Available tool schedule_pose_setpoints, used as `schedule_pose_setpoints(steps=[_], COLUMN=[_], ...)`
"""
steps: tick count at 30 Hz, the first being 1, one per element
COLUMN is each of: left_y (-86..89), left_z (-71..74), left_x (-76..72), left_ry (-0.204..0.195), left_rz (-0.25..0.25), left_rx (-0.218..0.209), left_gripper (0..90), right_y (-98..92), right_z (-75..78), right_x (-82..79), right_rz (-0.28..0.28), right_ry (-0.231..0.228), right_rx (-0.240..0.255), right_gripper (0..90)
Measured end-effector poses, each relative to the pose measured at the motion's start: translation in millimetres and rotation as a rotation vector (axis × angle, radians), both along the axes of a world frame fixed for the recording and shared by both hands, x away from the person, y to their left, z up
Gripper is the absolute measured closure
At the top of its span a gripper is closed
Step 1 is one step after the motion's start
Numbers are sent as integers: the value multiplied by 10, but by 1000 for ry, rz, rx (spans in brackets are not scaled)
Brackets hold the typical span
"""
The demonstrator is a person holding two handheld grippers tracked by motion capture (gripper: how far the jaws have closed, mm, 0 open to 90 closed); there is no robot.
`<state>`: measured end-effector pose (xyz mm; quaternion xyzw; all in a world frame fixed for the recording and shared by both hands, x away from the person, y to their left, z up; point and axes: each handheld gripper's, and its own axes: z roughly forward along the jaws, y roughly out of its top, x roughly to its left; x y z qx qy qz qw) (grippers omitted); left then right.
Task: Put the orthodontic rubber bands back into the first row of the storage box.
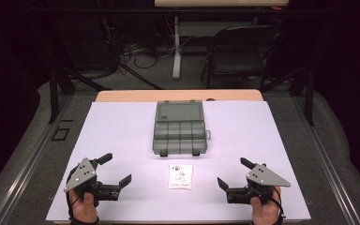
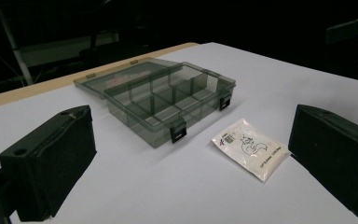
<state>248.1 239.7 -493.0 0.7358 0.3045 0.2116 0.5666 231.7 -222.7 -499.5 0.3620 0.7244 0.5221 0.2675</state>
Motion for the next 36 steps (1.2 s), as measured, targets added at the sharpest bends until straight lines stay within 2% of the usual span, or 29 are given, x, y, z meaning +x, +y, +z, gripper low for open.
schedule_pose_setpoints(steps=[5, 10, 11, 20, 28, 36], left_y=[5, 16, 18, 2, -2, -6], left_z=[0, 0, 1, -9, -10, -15], left_x=[-17, -20, -15, -4, -1, 2], left_ry=[-12, -10, -6, 3, 9, 17], left_rz=[4, 14, 13, 13, 11, 14], left_rx=[5, 0, 2, 6, 8, 10], left_gripper=[6, 6, 6, 6, 6, 6], right_y=[3, 24, 23, 42, 70, 160], right_z=[-3, -2, 9, 0, -1, 114], right_x=[2, -8, -15, -5, 17, 100], right_rz=[-5, -6, -2, -1, -7, 19], right_ry=[1, -6, -7, -12, -1, 24], right_rx=[4, -2, -17, -20, -35, -67], right_gripper=[0, 0, 0, 0, 0, 13])
